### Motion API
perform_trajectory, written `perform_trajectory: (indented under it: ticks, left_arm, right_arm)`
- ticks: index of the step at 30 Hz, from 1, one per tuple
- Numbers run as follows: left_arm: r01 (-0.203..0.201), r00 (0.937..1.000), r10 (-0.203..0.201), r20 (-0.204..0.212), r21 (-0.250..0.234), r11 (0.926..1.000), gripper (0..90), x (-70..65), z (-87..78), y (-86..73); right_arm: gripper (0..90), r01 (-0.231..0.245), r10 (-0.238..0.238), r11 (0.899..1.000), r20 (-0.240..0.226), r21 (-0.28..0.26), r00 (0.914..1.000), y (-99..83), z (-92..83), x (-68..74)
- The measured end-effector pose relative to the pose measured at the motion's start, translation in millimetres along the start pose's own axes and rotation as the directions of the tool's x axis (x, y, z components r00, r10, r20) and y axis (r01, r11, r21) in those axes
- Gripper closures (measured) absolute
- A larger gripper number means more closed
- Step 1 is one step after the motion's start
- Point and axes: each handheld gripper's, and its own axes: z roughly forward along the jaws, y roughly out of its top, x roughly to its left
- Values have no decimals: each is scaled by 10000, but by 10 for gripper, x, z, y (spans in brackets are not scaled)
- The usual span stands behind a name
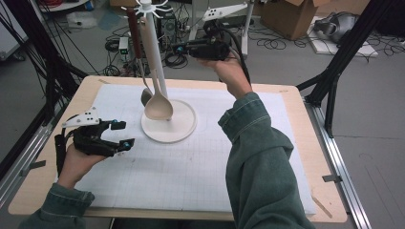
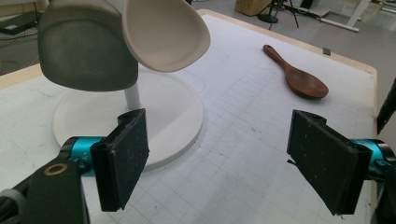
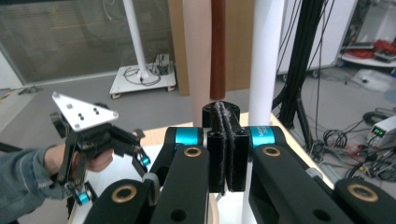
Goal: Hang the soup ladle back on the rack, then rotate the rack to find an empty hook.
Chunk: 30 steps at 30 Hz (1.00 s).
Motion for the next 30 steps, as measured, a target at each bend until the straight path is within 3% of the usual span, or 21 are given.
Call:
perform_trajectory:
  ticks: [5,13,30]
  left_arm:
    - [0,10000,0,1,-14,10000,210,6,-11,4]
    - [7,10000,-7,-50,-88,10000,210,4,-36,10]
    - [-39,10000,39,-21,-159,9999,210,-9,-51,30]
  right_arm:
    - [897,169,-169,9999,221,-10,9996,158,-47,-18]
    - [897,306,-296,9984,211,-486,9993,380,-69,-30]
    - [897,507,-493,9971,250,-571,9985,582,52,14]
